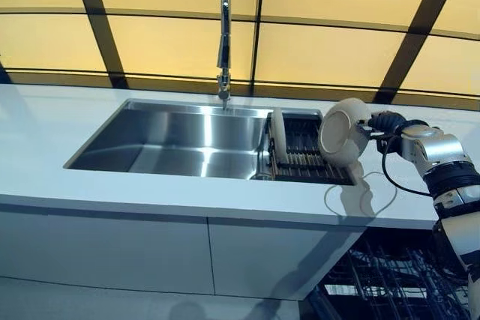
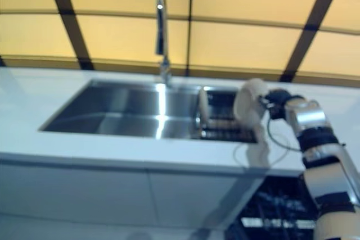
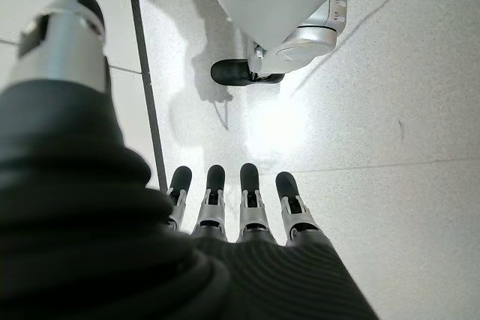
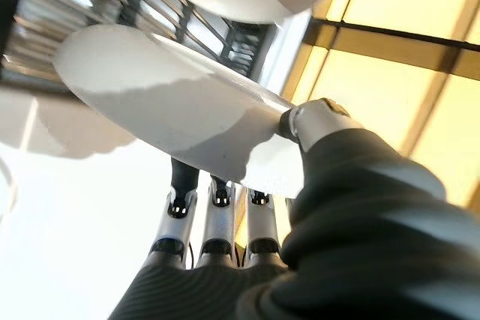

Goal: Take plates into dishwasher

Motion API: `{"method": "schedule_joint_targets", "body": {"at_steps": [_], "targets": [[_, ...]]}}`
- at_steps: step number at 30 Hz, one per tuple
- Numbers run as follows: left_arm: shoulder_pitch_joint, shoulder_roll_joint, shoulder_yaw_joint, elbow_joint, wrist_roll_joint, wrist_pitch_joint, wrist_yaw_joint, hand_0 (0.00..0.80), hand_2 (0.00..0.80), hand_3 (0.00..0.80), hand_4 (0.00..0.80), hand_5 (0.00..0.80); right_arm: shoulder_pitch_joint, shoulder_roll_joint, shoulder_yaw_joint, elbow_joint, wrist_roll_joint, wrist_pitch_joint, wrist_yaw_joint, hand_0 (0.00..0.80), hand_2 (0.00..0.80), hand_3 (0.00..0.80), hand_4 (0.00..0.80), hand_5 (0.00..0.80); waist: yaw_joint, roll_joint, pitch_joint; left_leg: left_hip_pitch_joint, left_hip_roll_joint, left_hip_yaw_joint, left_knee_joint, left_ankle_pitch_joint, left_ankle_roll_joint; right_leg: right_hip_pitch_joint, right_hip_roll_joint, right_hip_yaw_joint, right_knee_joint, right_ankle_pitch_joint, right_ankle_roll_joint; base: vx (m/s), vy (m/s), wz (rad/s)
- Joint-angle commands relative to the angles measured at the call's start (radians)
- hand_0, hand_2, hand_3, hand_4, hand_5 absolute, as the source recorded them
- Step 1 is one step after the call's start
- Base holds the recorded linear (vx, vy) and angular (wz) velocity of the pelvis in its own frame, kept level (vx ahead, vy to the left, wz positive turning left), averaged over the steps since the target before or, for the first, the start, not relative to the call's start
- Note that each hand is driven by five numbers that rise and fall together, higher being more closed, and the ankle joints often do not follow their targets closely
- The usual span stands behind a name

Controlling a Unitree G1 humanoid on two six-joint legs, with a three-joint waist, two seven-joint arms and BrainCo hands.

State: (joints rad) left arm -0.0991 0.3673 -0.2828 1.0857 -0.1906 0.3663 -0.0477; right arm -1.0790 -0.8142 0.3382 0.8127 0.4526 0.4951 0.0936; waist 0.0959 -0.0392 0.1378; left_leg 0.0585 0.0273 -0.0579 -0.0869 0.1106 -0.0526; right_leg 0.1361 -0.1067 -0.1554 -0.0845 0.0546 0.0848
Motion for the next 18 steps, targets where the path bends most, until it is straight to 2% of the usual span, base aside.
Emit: {"method": "schedule_joint_targets", "body": {"at_steps": [1, 11, 18], "targets": [[-0.006, 0.035, -0.013, 0.066, -0.022, -0.027, -0.001, 0.0, 0.0, 0.0, 0.0, 0.0, -0.182, -0.124, 0.13, -0.055, -0.006, -0.08, -0.045, 0.8, 0.8, 0.8, 0.8, 0.8, -0.004, -0.038, -0.052, 0.053, -0.004, 0.059, 0.0, -0.11, 0.005, -0.044, -0.033, 0.056, -0.003, 0.036, 0.052, -0.029, 0.015, -0.07], [0.033, 0.049, 0.017, 0.079, -0.014, -0.088, 0.011, 0.0, 0.0, 0.0, 0.0, 0.0, -0.202, -0.26, 0.162, -0.131, -0.038, -0.101, -0.041, 0.8, 0.8, 0.8, 0.8, 0.8, -0.04, -0.061, -0.072, 0.058, 0.0, 0.097, 0.0, -0.115, 0.008, -0.059, -0.021, 0.096, -0.003, 0.046, 0.055, -0.041, 0.007, -0.13], [0.053, 0.06, 0.04, 0.084, -0.015, -0.126, 0.015, 0.0, 0.0, 0.0, 0.0, 0.0, -0.154, -0.347, 0.146, -0.204, -0.062, -0.076, 0.009, 0.8, 0.8, 0.8, 0.8, 0.8, -0.074, -0.065, -0.079, 0.057, 0.0, 0.119, 0.0, -0.115, 0.013, -0.075, -0.016, 0.123, -0.003, 0.057, 0.057, -0.041, 0.006, -0.14]]}}
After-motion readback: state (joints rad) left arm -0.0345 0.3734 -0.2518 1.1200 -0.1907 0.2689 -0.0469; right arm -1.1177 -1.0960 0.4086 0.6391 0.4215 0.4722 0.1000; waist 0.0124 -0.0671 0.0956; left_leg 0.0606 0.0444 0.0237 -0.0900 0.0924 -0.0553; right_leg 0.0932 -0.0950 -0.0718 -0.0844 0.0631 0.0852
